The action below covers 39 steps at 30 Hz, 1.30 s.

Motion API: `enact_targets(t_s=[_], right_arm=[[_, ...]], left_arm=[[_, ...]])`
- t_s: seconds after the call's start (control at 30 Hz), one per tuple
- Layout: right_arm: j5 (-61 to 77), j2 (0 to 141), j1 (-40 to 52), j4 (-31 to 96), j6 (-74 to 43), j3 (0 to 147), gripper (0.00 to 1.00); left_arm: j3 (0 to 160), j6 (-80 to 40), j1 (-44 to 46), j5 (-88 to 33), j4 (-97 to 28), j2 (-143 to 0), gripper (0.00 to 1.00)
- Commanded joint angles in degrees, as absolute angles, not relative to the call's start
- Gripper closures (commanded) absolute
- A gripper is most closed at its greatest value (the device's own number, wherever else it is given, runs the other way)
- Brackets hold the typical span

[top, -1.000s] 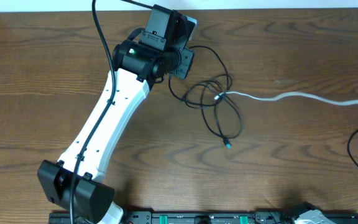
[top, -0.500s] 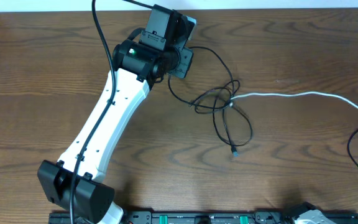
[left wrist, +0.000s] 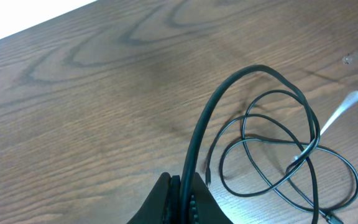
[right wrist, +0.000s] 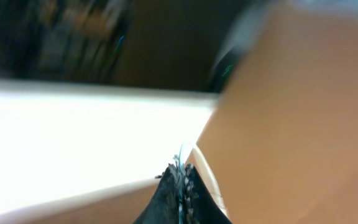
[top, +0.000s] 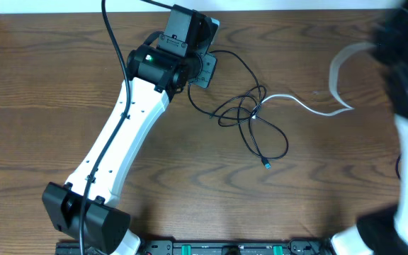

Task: Untangle cables

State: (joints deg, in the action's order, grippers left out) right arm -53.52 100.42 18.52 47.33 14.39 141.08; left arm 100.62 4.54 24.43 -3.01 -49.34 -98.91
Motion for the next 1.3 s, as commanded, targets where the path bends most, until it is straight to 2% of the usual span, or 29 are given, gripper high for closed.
enact_targets(t_s=[0.0, 0.07, 0.2, 0.4, 0.57, 0.83, 0.97, 1.17, 1.23, 1.27], right_arm=[[-36.47, 104.33, 12.86, 54.78, -5.72, 141.25, 0.99], [-27.03, 107.07, 8.51, 58.81, -9.06, 141.25, 0.99], [-11.07, 110.69, -0.43, 62.94, -8.40, 141.27, 0.99], [6.94, 113.06, -8.69, 61.89, -8.01, 141.32, 0.99], [9.67, 114.52, -11.99, 60.95, -10.09, 141.32, 0.99], [11.20, 115.83, -15.46, 69.06, -7.77, 141.27, 0.98], [12.23, 115.85, -11.66, 72.03, -4.49, 141.23, 0.98], [-0.10, 118.50, -1.43, 74.02, -3.77, 139.83, 0.98], [-0.08, 120.11, -0.27, 74.98, -3.77, 139.76, 0.78], [-0.08, 121.62, 0.30, 76.03, -3.70, 139.76, 0.56]], left_arm=[[100.18, 4.93, 23.86, -2.28, -49.69, -98.80, 0.93], [100.18, 4.93, 23.49, -2.28, -49.67, -98.80, 0.93], [100.18, 4.91, 22.31, -2.31, -49.65, -98.80, 0.93], [100.18, 4.38, 22.31, -2.52, -47.29, -98.80, 0.93], [100.18, 4.03, 22.22, -2.28, -47.72, -98.80, 0.92], [100.18, 2.20, 19.33, -1.21, -44.62, -98.80, 0.93], [100.18, 1.87, 19.42, -3.62, -44.47, -98.80, 0.92], [100.18, 1.89, 19.40, -3.55, -46.46, -98.80, 0.93], [100.18, 1.89, 19.40, -3.38, -46.98, -98.80, 0.93], [100.18, 1.91, 19.33, -3.40, -47.29, -98.80, 0.93]])
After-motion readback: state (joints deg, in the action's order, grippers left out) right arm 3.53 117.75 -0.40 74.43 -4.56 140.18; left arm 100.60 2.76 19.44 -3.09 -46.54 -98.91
